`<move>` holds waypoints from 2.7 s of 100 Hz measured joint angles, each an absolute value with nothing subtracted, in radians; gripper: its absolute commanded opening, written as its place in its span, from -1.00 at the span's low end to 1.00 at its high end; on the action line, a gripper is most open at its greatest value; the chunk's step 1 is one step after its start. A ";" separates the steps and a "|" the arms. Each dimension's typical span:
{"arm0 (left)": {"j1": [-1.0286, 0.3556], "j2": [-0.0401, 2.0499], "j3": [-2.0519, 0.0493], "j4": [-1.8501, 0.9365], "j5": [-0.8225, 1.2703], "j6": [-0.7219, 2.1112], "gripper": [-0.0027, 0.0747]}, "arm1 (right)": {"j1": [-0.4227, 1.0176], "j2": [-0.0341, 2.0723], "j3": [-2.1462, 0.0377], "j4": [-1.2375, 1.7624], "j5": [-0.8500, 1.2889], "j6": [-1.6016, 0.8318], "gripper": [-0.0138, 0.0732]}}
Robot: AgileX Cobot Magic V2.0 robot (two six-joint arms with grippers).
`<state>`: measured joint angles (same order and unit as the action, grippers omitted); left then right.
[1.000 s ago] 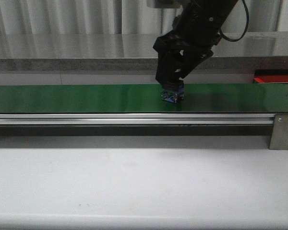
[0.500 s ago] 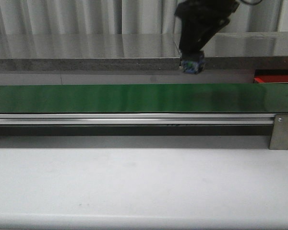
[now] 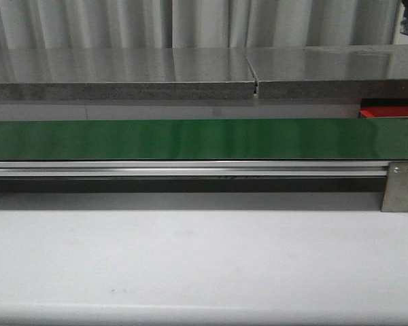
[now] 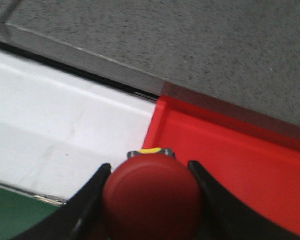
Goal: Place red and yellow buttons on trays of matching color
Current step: 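Lift the red button and carry it over the red tray, then lower the red button into the red tray and open the right gripper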
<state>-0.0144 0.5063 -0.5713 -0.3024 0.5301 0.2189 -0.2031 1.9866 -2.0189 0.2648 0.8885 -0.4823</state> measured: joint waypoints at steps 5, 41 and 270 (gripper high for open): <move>-0.014 0.506 -0.571 -0.302 0.530 0.219 -0.98 | -0.223 2.017 -2.019 0.269 0.875 -0.482 -0.57; -0.014 0.506 -0.571 -0.302 0.530 0.219 -0.98 | -0.256 2.181 -2.019 0.327 0.784 -0.482 -0.57; -0.014 0.506 -0.571 -0.302 0.530 0.219 -0.98 | -0.268 2.354 -2.078 0.348 0.753 -0.480 0.71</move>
